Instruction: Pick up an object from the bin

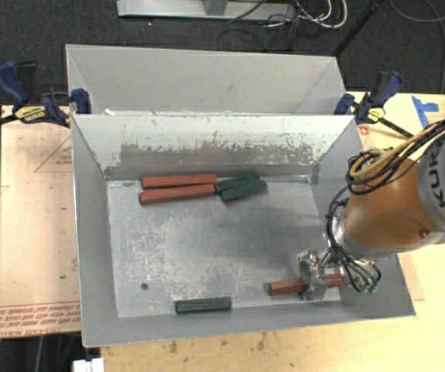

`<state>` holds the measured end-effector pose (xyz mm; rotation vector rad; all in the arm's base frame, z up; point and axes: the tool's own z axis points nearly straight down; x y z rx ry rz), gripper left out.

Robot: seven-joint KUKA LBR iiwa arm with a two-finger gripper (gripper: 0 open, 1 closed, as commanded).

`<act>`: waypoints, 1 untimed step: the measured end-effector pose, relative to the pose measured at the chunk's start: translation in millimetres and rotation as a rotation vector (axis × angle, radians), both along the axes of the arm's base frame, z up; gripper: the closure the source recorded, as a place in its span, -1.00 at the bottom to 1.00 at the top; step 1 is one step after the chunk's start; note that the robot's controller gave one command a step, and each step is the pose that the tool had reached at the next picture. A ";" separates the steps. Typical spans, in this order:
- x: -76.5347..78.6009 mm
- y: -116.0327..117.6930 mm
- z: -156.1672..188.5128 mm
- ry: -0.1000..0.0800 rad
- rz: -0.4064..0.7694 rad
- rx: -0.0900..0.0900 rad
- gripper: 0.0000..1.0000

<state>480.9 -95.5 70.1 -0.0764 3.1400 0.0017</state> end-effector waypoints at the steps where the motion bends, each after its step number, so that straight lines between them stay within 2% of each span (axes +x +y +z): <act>1: 0.0 0.0 0.0 0.000 0.000 0.000 1.00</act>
Offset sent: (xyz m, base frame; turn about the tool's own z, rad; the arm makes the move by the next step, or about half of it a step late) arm 0.0117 -0.0187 0.1501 -0.0144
